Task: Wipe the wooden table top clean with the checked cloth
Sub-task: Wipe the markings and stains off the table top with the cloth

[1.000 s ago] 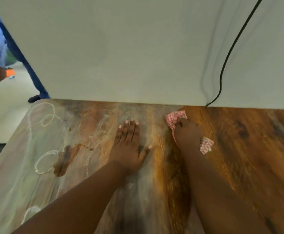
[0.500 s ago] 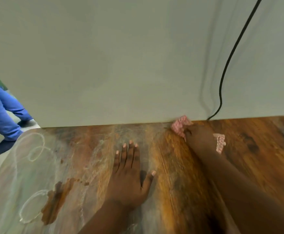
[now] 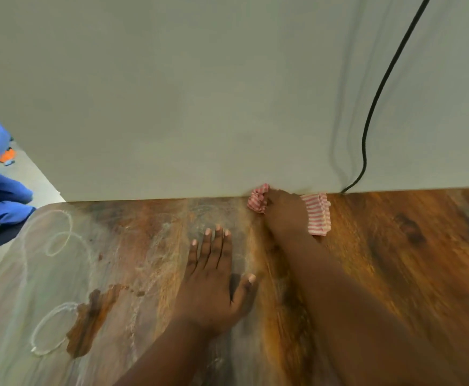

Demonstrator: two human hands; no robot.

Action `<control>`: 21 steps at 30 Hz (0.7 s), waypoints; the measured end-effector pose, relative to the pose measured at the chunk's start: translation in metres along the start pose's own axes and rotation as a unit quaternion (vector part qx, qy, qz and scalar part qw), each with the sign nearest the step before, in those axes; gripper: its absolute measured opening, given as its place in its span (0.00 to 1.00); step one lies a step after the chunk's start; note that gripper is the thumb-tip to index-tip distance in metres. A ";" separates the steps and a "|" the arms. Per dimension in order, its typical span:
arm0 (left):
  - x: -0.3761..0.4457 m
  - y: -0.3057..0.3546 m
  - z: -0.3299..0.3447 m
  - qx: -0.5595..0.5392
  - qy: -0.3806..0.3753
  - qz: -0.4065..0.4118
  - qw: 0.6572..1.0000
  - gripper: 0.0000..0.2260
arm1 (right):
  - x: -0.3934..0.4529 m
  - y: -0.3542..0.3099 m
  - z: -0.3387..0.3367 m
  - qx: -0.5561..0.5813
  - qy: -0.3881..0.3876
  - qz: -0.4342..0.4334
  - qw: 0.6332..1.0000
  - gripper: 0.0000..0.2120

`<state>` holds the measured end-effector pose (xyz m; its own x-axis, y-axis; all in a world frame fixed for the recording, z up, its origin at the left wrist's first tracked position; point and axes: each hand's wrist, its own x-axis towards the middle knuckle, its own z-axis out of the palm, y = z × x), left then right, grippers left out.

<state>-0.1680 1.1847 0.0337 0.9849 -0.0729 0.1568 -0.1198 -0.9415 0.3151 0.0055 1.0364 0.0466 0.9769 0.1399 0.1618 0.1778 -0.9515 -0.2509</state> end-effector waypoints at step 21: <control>-0.001 -0.002 0.003 -0.036 0.018 -0.012 0.999 0.39 | -0.047 -0.044 0.002 0.130 -0.140 -0.357 0.914 0.10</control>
<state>-0.1681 1.1853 0.0304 0.9827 -0.0374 0.1813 -0.1060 -0.9166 0.3855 -0.0476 1.0724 0.0478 0.5857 0.7999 0.1307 0.7694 -0.4978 -0.4003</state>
